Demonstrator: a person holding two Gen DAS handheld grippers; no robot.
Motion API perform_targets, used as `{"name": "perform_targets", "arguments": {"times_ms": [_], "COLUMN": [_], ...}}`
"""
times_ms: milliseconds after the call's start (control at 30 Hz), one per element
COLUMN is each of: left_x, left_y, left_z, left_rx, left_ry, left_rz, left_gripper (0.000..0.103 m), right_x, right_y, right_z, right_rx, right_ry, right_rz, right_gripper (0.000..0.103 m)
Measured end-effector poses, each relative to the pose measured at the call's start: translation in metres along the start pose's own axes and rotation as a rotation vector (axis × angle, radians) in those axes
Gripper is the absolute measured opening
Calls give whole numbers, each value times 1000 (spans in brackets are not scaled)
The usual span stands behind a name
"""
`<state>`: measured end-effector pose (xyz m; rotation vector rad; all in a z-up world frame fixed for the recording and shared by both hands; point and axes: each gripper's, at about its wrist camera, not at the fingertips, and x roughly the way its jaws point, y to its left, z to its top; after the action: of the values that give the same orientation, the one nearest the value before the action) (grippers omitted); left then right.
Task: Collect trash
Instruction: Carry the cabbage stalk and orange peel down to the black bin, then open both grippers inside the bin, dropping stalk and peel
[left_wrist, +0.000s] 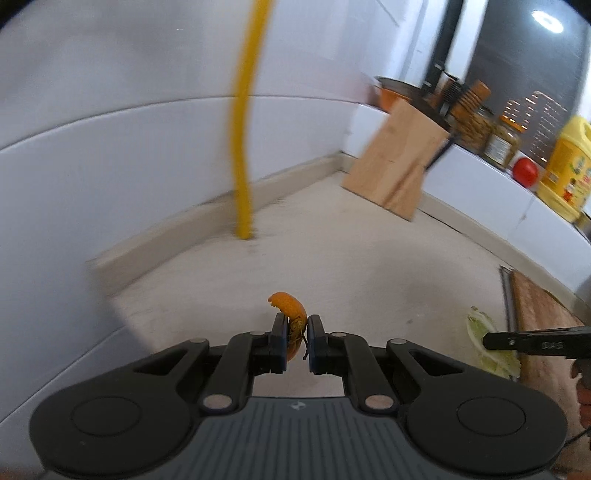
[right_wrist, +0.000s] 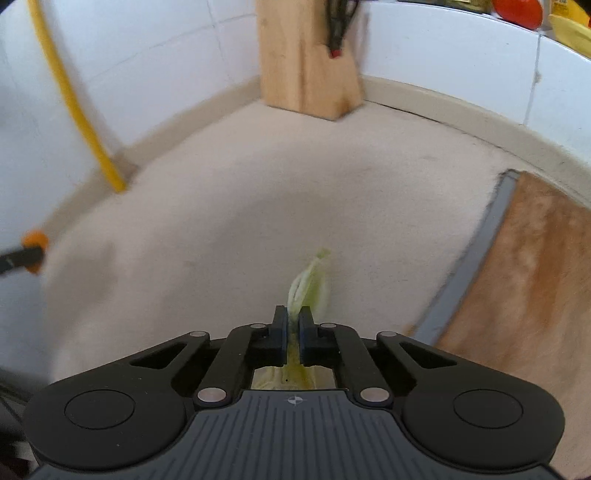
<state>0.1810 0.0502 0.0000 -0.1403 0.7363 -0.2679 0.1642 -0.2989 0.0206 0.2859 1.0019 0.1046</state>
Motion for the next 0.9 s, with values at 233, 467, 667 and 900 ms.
{"name": "perform_targets", "arguments": {"times_ms": [233,467,667,900], "left_x": [-42,-73,-75,-57], "left_y": [42,81,106,124], "left_z": [-29,-59,-85,-101], "left_rx": [-90,-169,-235,-287], "left_ry": [-17,-10,34,99], "left_rz": [114,220,282,313], "left_gripper": [6,6,6,6], "right_x": [-14,3,22,55], "right_y": [81,175,236,281], "right_z": [-2,-16,-36,-57], "right_rx": [-88,-223,-320,-383], "right_ry": [-17,44,112,183], "right_rz": [270,477,552,545], "right_gripper": [8,8,8,8]}}
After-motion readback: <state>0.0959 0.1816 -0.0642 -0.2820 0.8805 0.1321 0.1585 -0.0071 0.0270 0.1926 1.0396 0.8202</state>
